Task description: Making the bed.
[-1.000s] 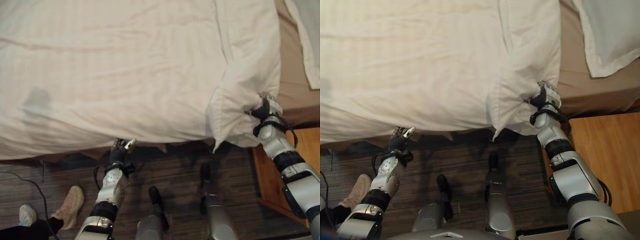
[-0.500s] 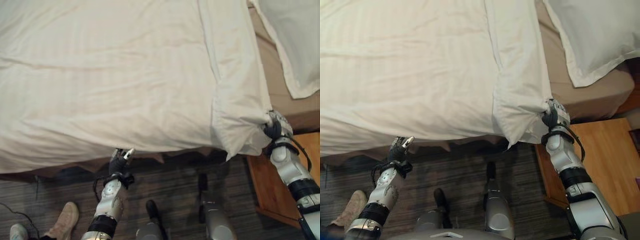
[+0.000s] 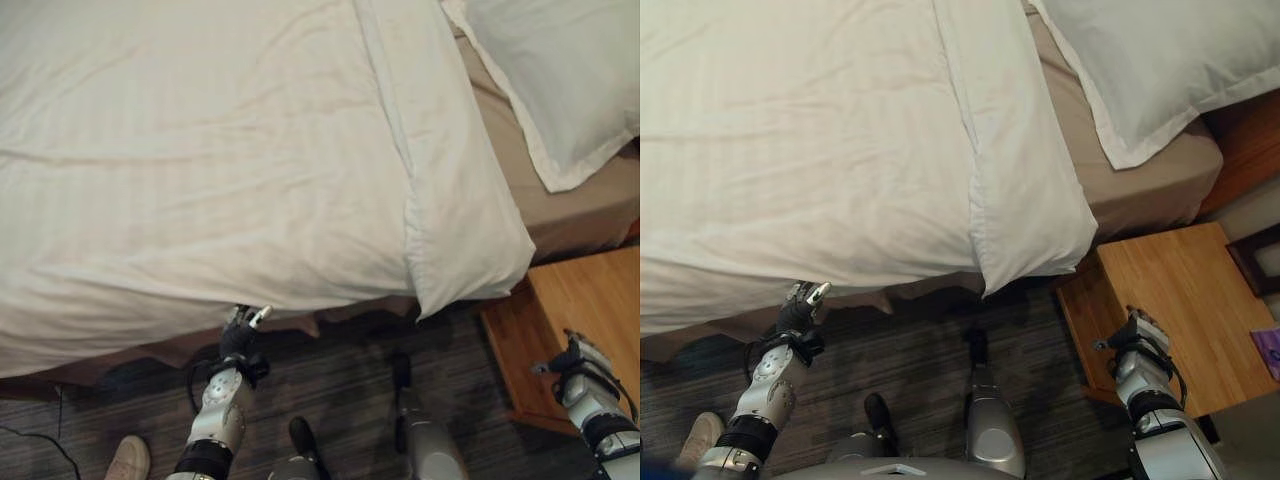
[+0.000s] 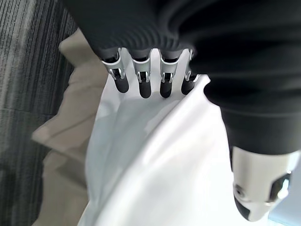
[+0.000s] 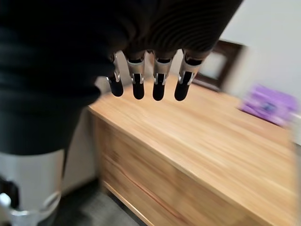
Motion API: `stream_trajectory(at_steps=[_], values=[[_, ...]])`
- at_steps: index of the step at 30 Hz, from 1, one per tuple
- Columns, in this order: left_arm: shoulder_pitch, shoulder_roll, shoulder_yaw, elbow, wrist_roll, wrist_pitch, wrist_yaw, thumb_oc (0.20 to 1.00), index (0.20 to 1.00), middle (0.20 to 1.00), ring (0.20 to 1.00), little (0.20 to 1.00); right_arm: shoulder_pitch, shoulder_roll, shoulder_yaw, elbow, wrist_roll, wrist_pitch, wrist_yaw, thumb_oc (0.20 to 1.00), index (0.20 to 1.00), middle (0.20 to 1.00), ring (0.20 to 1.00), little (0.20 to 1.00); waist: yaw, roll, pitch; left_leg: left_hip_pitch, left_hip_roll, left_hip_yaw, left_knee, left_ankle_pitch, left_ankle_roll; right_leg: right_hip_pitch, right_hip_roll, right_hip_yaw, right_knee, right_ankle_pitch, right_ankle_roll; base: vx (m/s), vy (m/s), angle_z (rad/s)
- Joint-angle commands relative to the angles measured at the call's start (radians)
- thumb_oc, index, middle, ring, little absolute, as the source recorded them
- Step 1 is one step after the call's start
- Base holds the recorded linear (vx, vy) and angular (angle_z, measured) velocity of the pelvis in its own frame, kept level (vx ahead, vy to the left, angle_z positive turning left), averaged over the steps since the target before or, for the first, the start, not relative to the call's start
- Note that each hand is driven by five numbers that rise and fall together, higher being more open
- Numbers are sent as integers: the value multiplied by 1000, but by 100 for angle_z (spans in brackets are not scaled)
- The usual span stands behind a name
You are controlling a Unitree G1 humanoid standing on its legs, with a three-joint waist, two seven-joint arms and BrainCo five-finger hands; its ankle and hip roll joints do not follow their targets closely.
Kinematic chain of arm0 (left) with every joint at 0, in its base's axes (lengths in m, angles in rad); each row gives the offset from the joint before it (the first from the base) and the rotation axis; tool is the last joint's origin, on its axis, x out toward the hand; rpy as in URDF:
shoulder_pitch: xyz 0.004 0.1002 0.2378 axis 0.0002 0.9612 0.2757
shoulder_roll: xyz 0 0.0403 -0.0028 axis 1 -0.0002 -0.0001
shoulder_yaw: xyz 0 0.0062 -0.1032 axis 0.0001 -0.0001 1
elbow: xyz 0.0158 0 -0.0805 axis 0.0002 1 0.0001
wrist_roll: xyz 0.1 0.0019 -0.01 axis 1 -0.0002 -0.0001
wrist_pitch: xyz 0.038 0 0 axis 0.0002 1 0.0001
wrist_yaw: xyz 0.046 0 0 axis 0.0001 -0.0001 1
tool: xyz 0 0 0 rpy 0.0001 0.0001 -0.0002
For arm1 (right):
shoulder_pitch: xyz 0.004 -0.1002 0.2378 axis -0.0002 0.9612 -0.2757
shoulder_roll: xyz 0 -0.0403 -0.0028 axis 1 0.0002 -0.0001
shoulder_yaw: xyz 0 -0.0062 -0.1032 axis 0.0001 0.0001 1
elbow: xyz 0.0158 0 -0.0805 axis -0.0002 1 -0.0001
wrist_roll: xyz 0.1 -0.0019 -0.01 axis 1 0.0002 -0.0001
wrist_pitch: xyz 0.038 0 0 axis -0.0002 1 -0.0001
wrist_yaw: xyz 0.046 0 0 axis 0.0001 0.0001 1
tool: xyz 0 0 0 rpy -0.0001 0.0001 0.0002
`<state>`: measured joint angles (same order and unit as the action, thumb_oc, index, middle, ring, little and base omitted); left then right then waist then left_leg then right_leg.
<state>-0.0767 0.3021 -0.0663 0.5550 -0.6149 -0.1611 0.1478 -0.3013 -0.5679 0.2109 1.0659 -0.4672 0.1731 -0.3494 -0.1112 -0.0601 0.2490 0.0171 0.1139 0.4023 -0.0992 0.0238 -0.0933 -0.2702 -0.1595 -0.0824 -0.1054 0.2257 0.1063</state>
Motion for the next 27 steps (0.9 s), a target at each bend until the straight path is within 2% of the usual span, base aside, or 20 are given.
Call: stream_trajectory(at_steps=[1, 2, 3, 4, 5, 7, 8, 10, 13, 16, 19, 23, 27], values=[[-35, 1, 18, -64, 12, -24, -13, 1000, 1000, 1000, 1000, 1000, -122, -66, 27, -112, 21, -21, -26, 1000, 1000, 1000, 1000, 1000, -8, 38, 39, -57, 41, -91, 12, -30, -16, 78, -99, 10, 18, -125, 73, 35, 48, -6], [-43, -1, 21, -65, 16, -25, -5, 1000, 1000, 1000, 1000, 1000, -132, -70, 7, -249, 78, -50, -33, 1000, 1000, 1000, 1000, 1000, -12, 33, 26, -54, 41, -88, 12, -32, -15, 81, -98, 9, 18, -125, 75, 24, 36, -2], [-54, -1, 19, -64, 19, -27, 3, 1000, 1000, 1000, 1000, 1000, -130, -55, -4, -314, 150, -75, -18, 837, 837, 837, 837, 837, -13, 27, 18, -55, 43, -88, 12, -32, -15, 82, -96, 9, 18, -127, 75, 63, 28, -1], [-71, -4, 13, -58, 19, -28, 9, 1000, 1000, 1000, 1000, 1000, -124, -30, -25, -416, 314, -131, -1, 200, 200, 200, 200, 200, -12, 16, 6, -54, 45, -91, 12, -33, -15, 86, -93, 3, 18, -131, 75, 34, -6, -3], [-71, -3, 13, -58, 19, -28, 9, 1000, 1000, 1000, 1000, 1000, -124, -30, -25, -416, 314, -130, -1, 200, 200, 200, 200, 200, -12, 15, 5, -57, 45, -91, 12, -31, -15, 82, -93, 4, 18, -129, 75, 36, -16, 5], [-83, 6, 12, -66, -3, -33, 19, 1000, 1000, 1000, 1000, 1000, -148, 8, -38, -540, 469, -185, -12, 200, 200, 200, 200, 200, -5, 5, -1, -59, 50, -94, 12, -29, -17, 83, -89, -2, 18, -131, 76, 19, -11, 11], [-84, 6, 12, -66, -3, -33, 19, 1000, 1000, 1000, 1000, 1000, -148, 8, -38, -541, 469, -185, -12, 200, 200, 200, 200, 200, -5, 4, -2, -63, 50, -93, 12, -27, -17, 80, -90, -1, 18, -128, 75, 20, -28, 5], [-120, 17, -11, -64, -19, -32, 38, 1000, 1000, 1000, 1000, 1000, -284, 84, 0, -590, 604, -220, -11, 200, 200, 200, 200, 200, 19, -9, -7, -72, 57, -101, 12, -19, -20, 76, -85, -9, 18, -131, 71, 22, -51, -12], [-141, 45, -19, -79, -11, -35, 50, 1000, 1000, 1000, 1000, 1000, -403, 118, -12, -625, 780, -265, -9, 200, 200, 200, 200, 200, 46, -18, -4, -87, 67, -107, 12, -8, -31, 70, -79, -21, 18, -134, 69, 11, -58, 8], [-214, 76, -41, -104, 1, -56, 63, 1000, 1000, 1000, 1000, 1000, -487, 149, -36, -601, 919, -337, -7, 200, 200, 200, 200, 200, 70, -14, 2, -116, 78, -118, 12, 7, -50, 61, -76, -39, 18, -136, 69, 29, -92, 11], [-286, 103, -49, -121, -33, -87, 73, 1000, 1000, 1000, 1000, 1000, -571, 143, -69, -565, 996, -381, -30, 200, 200, 200, 200, 200, 85, 2, 20, -140, 85, -130, 12, 19, -64, 53, -74, -52, 18, -138, 67, 35, -89, 21], [-387, 113, -83, -115, -74, -118, 80, 1000, 1000, 1000, 1000, 1000, -706, 166, -124, -523, 1186, -499, -28, 200, 200, 200, 200, 200, 110, 47, 39, -186, 110, -148, 12, 46, -97, 41, -69, -81, 18, -147, 63, 52, -150, 33], [-392, 110, -60, -46, -130, -132, 68, 1000, 1000, 1000, 1000, 1000, -820, 123, -154, -432, 1285, -568, -10, 200, 200, 200, 200, 200, 131, 119, 67, -236, 131, -158, 12, 71, -119, 8, -63, -100, 18, -154, 61, 5, -136, 24]])
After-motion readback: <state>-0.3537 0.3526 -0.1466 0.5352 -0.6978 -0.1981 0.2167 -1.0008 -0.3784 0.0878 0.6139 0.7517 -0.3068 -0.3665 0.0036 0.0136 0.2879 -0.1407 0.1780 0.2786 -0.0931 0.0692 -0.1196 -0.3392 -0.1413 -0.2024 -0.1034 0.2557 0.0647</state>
